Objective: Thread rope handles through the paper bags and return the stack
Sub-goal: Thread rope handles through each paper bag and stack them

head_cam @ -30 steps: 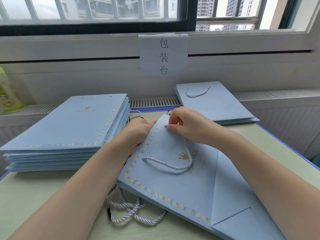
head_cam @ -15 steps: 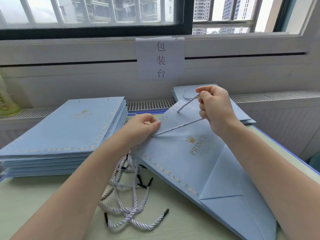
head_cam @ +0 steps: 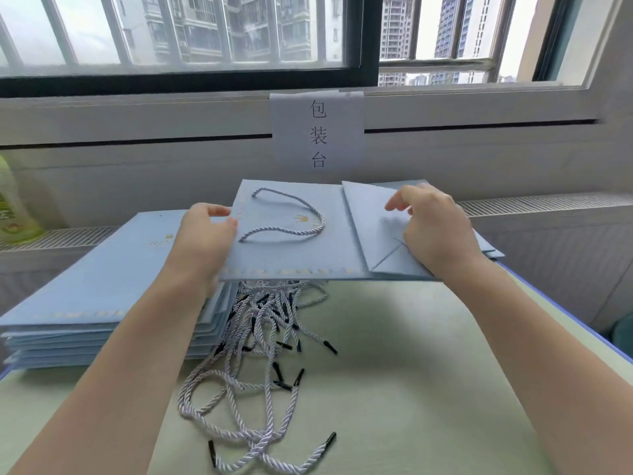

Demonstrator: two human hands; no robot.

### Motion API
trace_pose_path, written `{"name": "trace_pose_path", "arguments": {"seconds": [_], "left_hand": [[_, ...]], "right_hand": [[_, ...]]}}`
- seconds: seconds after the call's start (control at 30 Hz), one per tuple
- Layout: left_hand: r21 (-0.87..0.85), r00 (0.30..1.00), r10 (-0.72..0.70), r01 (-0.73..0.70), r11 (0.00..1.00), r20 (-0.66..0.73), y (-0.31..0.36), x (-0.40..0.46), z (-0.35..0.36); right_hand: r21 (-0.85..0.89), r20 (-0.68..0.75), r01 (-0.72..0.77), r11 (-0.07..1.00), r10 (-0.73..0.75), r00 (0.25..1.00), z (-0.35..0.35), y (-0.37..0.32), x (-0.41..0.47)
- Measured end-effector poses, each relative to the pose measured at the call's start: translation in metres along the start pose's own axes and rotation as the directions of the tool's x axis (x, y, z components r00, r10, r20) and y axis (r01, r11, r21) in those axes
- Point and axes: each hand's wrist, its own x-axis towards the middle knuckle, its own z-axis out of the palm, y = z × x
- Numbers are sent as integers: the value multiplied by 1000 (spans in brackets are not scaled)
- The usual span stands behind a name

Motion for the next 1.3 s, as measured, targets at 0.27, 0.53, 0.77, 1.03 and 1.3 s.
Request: {"name": "trace_pose_path", "arguments": {"seconds": [0.27,0.53,0.77,1.03,1.3], "left_hand": [[-602,983,-181,123,789,-36,10,2,-10],[-803,969,-210,23,595,-128,15,-9,-7],[-847,999,-12,32,531,31,18,-16,5],[77,764,581,-621,780,279,-3,-50,51],[504,715,468,-699,508,520,-31,-40,57]], "right_hand": [[-66,500,107,992,-60,864,10,13,-5],[590,-227,111,800,33,973,2,-6,2],[830,-257,92,551,230,939,-3,-12,-1],[712,-464,215,669,218,859,-2,-28,-10],[811,-310,-107,575,578,755,11,9,6]]}}
